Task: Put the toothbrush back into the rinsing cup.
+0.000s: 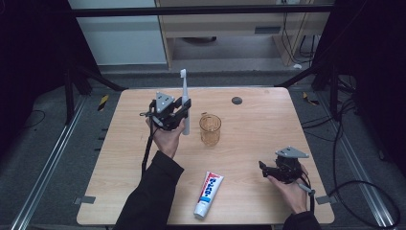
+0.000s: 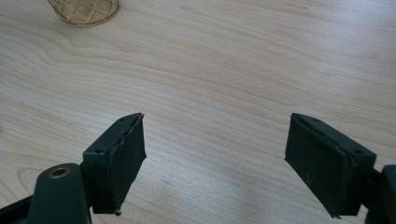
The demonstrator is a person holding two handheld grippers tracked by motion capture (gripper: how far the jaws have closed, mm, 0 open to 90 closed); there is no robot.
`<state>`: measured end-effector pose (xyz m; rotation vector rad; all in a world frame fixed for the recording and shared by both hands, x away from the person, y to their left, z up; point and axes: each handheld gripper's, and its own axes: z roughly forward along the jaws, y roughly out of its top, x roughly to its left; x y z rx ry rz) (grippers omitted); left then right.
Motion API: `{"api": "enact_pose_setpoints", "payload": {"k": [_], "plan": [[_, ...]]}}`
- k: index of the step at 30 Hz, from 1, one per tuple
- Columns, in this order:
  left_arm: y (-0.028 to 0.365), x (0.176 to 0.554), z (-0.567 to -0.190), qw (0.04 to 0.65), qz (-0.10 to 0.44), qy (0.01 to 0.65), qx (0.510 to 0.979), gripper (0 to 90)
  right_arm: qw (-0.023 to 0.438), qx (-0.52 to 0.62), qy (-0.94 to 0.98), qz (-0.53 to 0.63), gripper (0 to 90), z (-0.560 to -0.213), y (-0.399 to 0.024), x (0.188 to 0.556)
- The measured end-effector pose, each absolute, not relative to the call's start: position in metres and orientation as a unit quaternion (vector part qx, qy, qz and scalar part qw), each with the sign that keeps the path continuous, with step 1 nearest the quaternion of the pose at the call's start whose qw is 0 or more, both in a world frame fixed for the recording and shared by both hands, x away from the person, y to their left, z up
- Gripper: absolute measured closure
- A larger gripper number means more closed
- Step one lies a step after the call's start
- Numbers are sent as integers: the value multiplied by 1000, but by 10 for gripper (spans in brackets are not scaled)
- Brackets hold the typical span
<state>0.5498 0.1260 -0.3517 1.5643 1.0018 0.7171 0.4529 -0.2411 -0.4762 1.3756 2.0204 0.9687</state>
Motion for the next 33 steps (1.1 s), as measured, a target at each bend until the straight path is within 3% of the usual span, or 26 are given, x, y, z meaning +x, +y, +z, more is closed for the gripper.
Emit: {"api": "enact_pose_setpoints", "payload": {"k": [33], "plan": [[77, 572, -349, 582, 301, 411, 634, 669, 262, 506, 742, 355, 177, -477, -243, 454]]}}
